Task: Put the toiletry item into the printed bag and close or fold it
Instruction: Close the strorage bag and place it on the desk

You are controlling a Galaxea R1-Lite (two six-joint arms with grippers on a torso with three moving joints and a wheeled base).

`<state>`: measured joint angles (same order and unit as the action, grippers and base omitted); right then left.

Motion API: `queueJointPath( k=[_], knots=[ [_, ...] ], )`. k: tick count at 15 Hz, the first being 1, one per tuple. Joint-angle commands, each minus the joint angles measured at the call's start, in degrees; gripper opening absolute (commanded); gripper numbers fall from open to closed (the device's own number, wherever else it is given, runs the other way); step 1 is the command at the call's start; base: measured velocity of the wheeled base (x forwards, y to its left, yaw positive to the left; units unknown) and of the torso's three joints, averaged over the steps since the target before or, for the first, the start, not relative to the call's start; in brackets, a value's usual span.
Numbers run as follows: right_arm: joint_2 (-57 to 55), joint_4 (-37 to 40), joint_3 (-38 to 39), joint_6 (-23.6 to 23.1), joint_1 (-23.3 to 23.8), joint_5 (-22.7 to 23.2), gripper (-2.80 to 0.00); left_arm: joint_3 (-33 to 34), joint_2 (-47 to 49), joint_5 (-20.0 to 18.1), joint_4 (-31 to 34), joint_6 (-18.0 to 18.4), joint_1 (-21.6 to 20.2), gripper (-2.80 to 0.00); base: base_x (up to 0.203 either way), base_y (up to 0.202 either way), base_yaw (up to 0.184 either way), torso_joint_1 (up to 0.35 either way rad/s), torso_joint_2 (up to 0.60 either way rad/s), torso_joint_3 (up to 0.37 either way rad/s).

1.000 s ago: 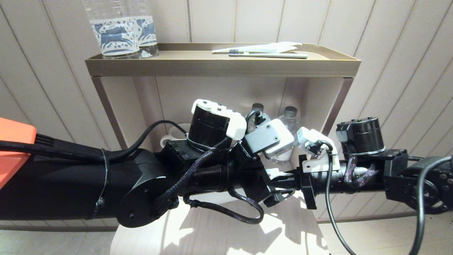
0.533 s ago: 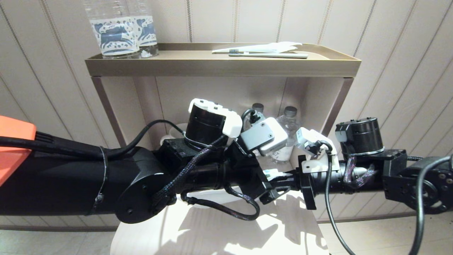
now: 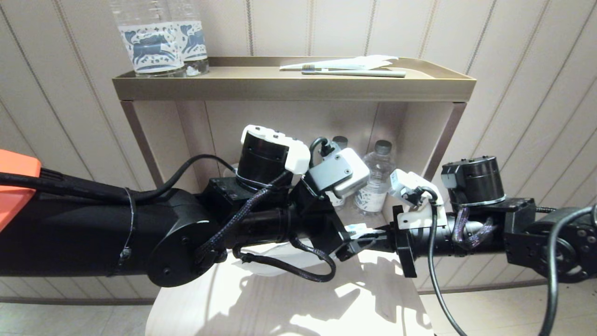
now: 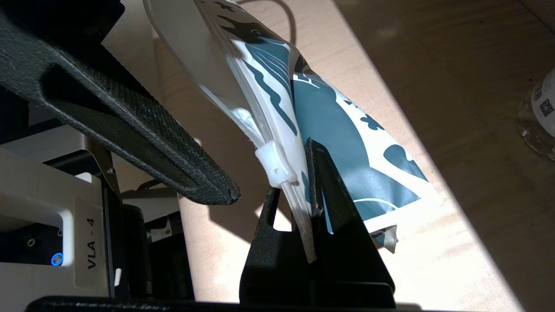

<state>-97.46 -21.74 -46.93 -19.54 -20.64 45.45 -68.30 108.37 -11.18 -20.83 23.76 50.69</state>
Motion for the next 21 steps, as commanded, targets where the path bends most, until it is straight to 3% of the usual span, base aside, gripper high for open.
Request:
queueJointPath(
  k=[1,9,10,20,21],
  knots=[
    [-0.1,-0.1,0.0,-0.1,0.0,0.3,-2.80,-0.3,0.3,-0.1,-0.1,0.1,0.0,0.00,0.000,0.000,0.000,0.000,0.00,0.000],
    [-0.1,-0.1,0.1,-0.1,-0.4,0.3,-2.80,-0.5,1.2,0.1,-0.5,0.1,0.0,0.00,0.000,0.000,0.000,0.000,0.00,0.000],
    [-0.1,-0.1,0.0,-0.1,-0.4,0.3,-2.80,-0.4,1.1,0.1,-0.5,0.1,0.0,-2.80,0.000,0.000,0.000,0.000,0.00,0.000],
    [-0.4,-0.1,0.0,-0.1,-0.3,0.3,-2.80,-0.9,1.1,-0.3,-0.2,-0.4,0.1,-2.80,0.000,0.000,0.000,0.000,0.00,0.000],
    [-0.4,-0.1,-0.1,-0.1,-0.3,0.3,-2.80,-0.9,0.3,-0.3,-0.1,-2.0,0.1,-2.80,0.000,0.000,0.000,0.000,0.00,0.000]
  ],
)
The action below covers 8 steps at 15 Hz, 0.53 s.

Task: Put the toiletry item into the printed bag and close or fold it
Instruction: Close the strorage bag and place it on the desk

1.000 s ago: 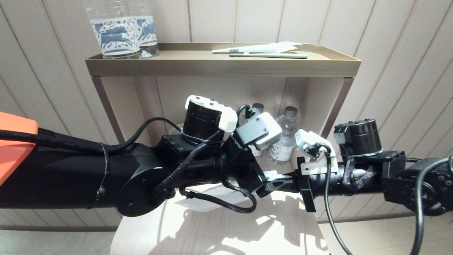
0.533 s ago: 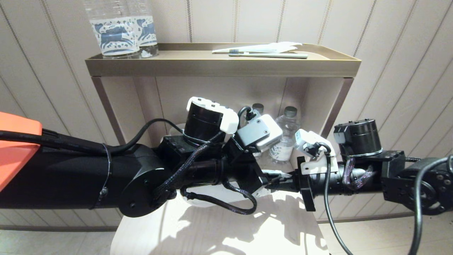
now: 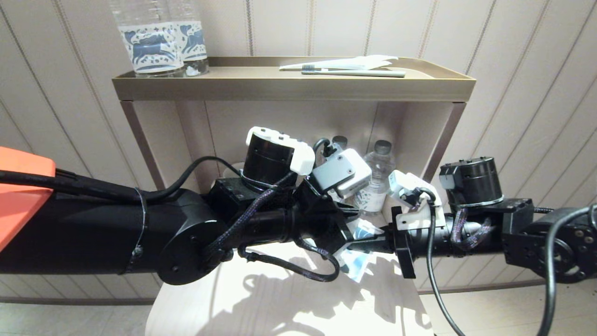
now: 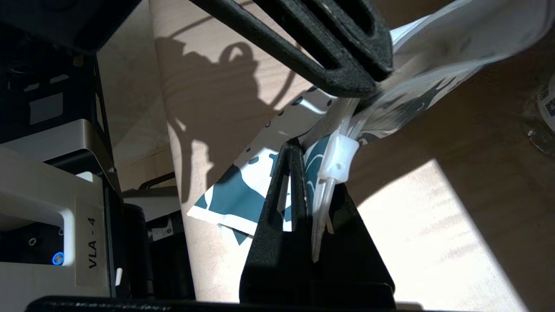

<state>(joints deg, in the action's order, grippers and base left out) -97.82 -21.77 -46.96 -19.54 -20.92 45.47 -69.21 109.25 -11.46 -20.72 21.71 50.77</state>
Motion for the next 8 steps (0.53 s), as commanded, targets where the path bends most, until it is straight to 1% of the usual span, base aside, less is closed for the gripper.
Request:
queueJointPath(
  k=[1,2,6,7,8],
  knots=[
    [0.0,-0.1,-0.1,-0.1,0.0,0.4,-2.80,-0.2,-1.7,-0.1,0.0,-2.1,0.0,-2.80,0.000,0.000,0.000,0.000,0.00,0.000],
    [0.1,-0.2,0.0,-0.2,0.0,0.4,-2.80,-0.3,-2.8,-0.1,-0.1,-3.9,-0.1,-2.80,0.000,0.000,0.000,0.000,0.00,0.000],
    [0.7,-0.4,1.4,-1.6,-1.3,0.0,-2.80,1.7,-6.6,0.1,-0.2,-7.5,-0.6,-2.80,0.000,0.000,0.000,0.000,0.00,0.000],
    [1.5,-0.4,1.9,-3.5,-1.7,-0.9,-2.80,2.7,-7.4,0.2,-0.5,-8.0,-0.9,-2.80,0.000,0.000,0.000,0.000,0.00,0.000],
    [2.2,-0.5,2.5,-4.4,-2.1,-2.8,-2.80,3.2,-8.2,0.5,-0.6,-8.9,-1.7,-2.80,0.000,0.000,0.000,0.000,0.00,0.000]
  ],
)
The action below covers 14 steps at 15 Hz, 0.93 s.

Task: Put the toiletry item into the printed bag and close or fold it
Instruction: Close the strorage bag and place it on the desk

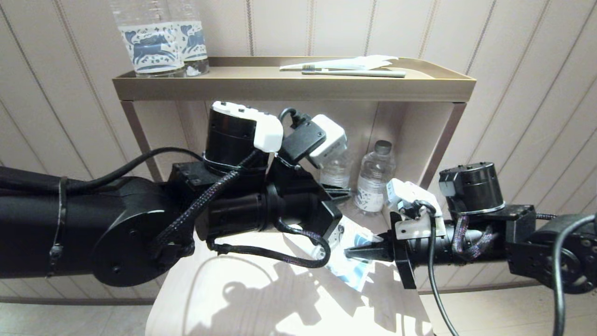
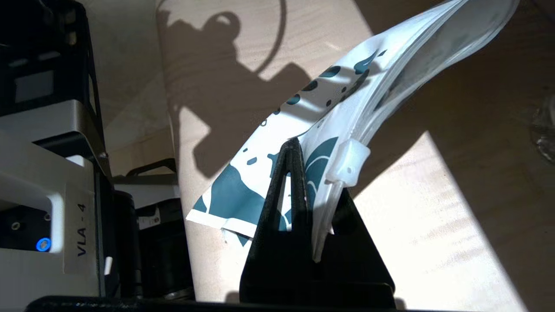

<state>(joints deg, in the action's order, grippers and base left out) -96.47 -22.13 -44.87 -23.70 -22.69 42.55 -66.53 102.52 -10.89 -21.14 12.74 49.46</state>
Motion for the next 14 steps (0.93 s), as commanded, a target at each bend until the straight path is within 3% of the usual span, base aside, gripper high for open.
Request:
queueJointPath(
  k=[1,3,7,10,14],
  knots=[
    [1.2,-0.2,0.6,-1.0,-0.4,-2.3,-2.80,0.7,-2.1,0.2,0.0,-1.6,-0.8,-2.80,0.000,0.000,0.000,0.000,0.00,0.000],
    [2.2,0.2,-0.2,-3.0,-0.5,-7.9,-2.80,2.0,-3.9,2.6,0.3,-3.8,-1.4,-2.80,0.000,0.000,0.000,0.000,0.00,0.000],
    [8.3,9.5,-1.0,-5.1,-1.3,-11.0,-2.80,8.6,-9.3,9.3,-0.2,-5.2,-3.8,-2.80,0.000,0.000,0.000,0.000,0.00,0.000],
    [11.7,15.6,-2.4,-5.7,-6.6,-13.3,-2.80,14.8,-15.7,10.5,-0.2,-6.9,-4.5,-2.80,0.000,0.000,0.000,0.000,0.00,0.000],
    [11.1,16.8,-3.2,-8.3,-13.7,-25.9,-2.80,18.8,-20.9,10.6,-0.1,-10.5,-4.5,-2.80,0.000,0.000,0.000,0.000,0.00,0.000]
  ],
)
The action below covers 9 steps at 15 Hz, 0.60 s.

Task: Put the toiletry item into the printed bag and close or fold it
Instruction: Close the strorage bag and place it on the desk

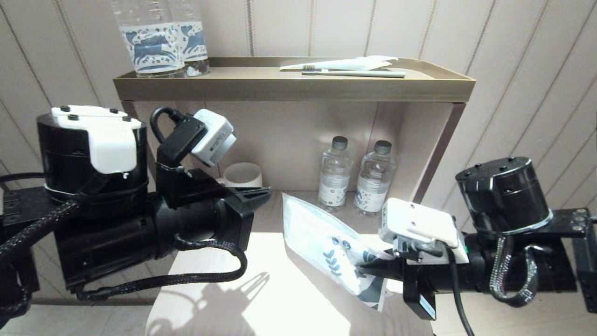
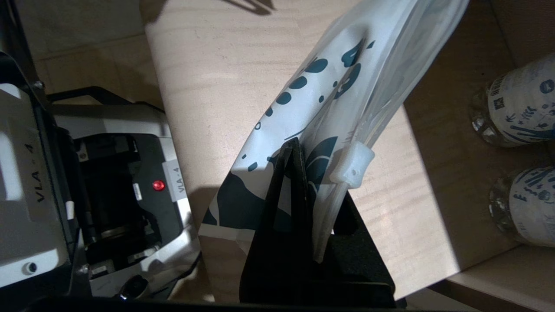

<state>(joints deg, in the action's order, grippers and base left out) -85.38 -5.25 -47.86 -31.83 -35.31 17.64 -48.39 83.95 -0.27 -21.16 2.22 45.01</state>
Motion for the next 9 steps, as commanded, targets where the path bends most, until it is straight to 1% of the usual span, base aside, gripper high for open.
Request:
queueJointPath(
  k=[1,3,6,7,8,9],
  knots=[
    [0.1,0.0,-0.6,-0.6,-1.3,-2.4,-2.80,1.1,-2.5,0.0,-0.2,-0.2,0.0,-2.80,0.000,0.000,0.000,0.000,0.00,0.000],
    [0.6,0.0,-1.5,-1.3,-1.4,-5.1,-2.80,1.3,-3.2,0.0,-0.2,-1.0,0.0,-2.80,0.000,0.000,0.000,0.000,0.00,0.000],
    [0.6,0.0,-2.2,-3.1,-2.5,-6.2,-2.80,2.3,-2.6,-0.2,-0.4,-2.2,0.0,-2.80,0.000,0.000,0.000,0.000,0.00,0.000],
    [0.5,0.0,-2.5,-3.5,-3.3,-7.6,-2.80,2.4,-2.4,-0.2,-0.9,-2.2,0.0,-2.80,0.000,0.000,0.000,0.000,0.00,0.000],
    [0.5,0.0,-2.3,-4.8,-4.2,-11.2,-2.80,2.4,-2.3,-0.2,-1.9,-2.2,0.0,-2.80,0.000,0.000,0.000,0.000,0.00,0.000],
    [0.5,0.0,-2.2,-6.4,-5.8,-16.2,-2.80,2.5,-2.2,-0.2,-3.0,-2.2,-0.1,-2.80,0.000,0.000,0.000,0.000,0.00,0.000]
  ],
)
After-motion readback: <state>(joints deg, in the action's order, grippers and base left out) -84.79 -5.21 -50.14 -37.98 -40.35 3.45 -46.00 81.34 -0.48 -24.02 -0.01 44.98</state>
